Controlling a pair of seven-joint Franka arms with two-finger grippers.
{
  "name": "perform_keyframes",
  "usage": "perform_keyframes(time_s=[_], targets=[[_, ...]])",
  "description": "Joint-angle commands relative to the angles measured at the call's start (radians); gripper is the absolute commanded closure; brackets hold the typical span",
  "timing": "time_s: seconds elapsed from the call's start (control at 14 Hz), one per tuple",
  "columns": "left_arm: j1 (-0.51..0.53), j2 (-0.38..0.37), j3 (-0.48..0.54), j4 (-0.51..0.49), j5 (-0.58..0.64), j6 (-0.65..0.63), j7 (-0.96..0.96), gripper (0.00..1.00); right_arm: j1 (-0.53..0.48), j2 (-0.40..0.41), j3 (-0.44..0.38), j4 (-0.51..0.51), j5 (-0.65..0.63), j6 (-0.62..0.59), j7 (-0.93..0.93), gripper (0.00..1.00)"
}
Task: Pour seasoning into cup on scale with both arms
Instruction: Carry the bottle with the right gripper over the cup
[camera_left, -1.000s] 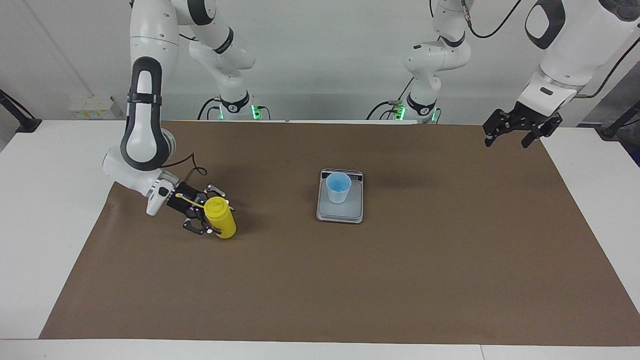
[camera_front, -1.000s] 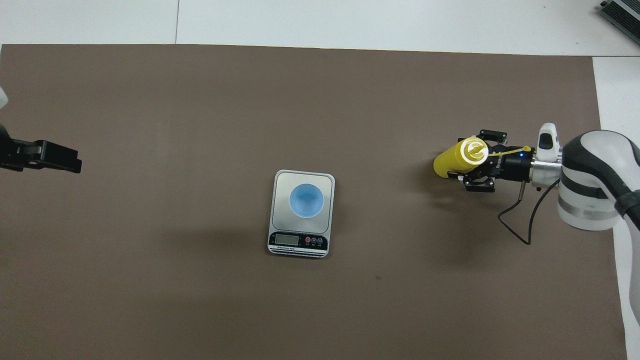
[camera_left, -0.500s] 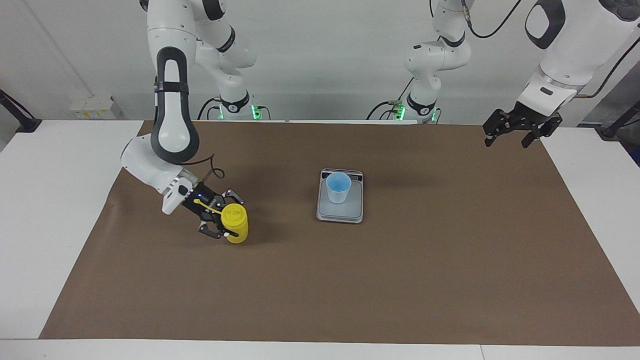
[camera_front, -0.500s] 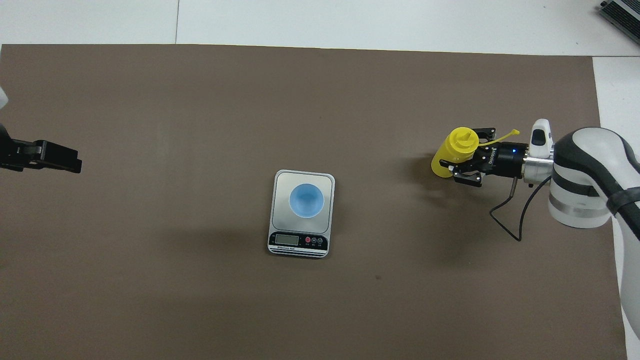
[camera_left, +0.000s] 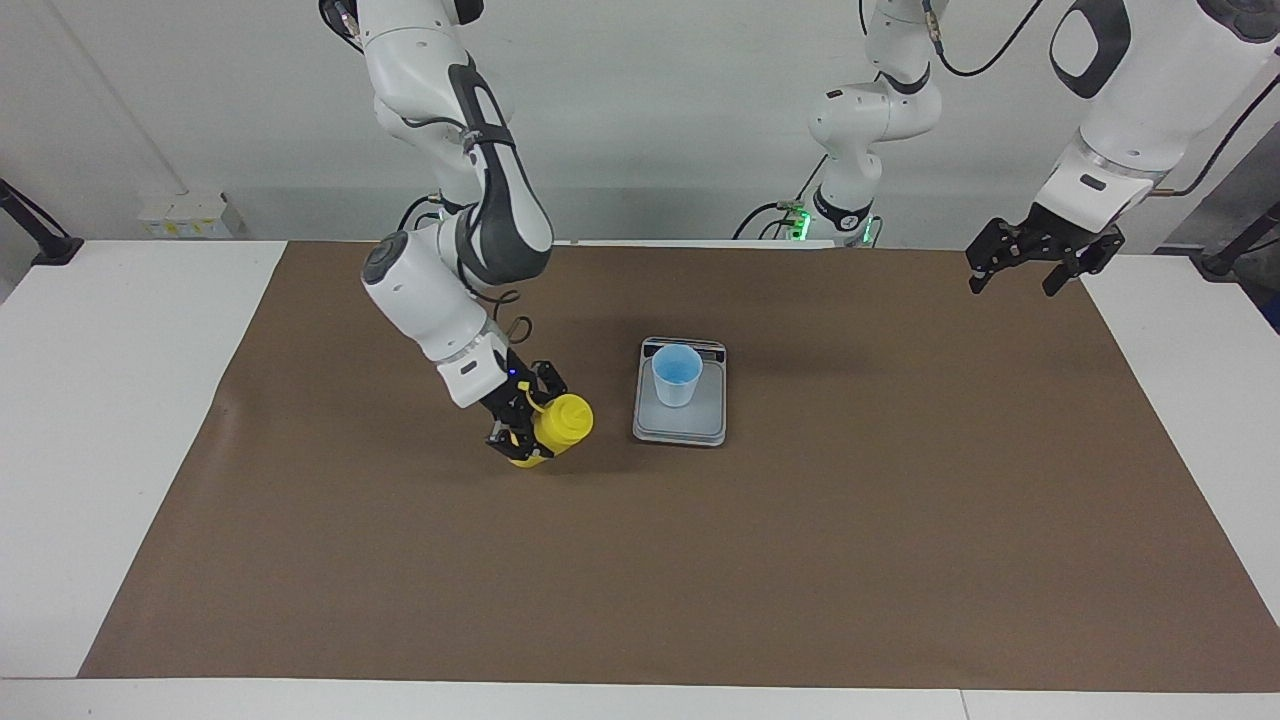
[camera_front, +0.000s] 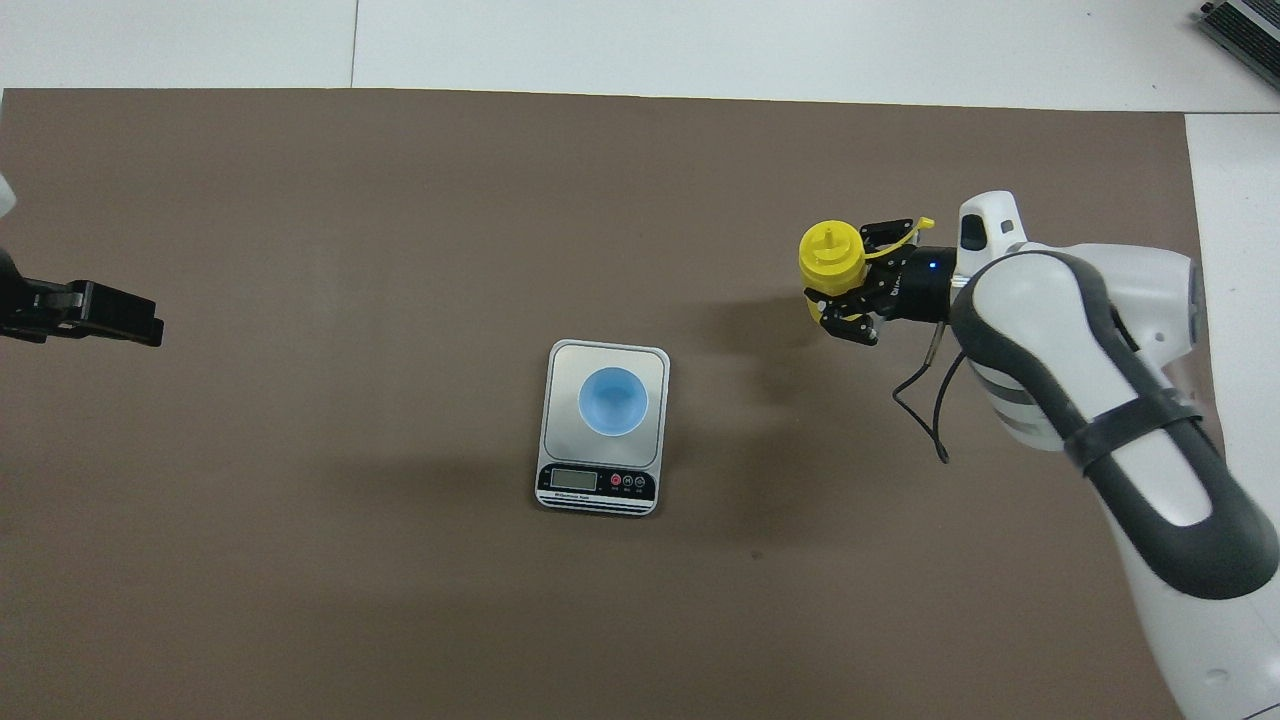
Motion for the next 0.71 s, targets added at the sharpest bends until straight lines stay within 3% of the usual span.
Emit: perform_keyframes(time_s=[0.0,0.5,0.64], targets=[[0.016,-0.024,-0.005,-0.024,-0.011,-0.004,0.013,0.00,0.033,-0.011,-0.002,0.020,-0.181,-0.016,0.156,1.00],[0.016,-0.024,-0.005,-0.024,-0.011,-0.004,0.013,0.00,0.125,-0.021,0.005,0.080,-0.672,-0.203,0.392,1.00],[0.016,-0.024,-0.005,-0.023,-0.011,-0.004,0.013,0.00,0.168,-0.023,0.005,0.111,-0.754,-0.268,0.406,1.00]])
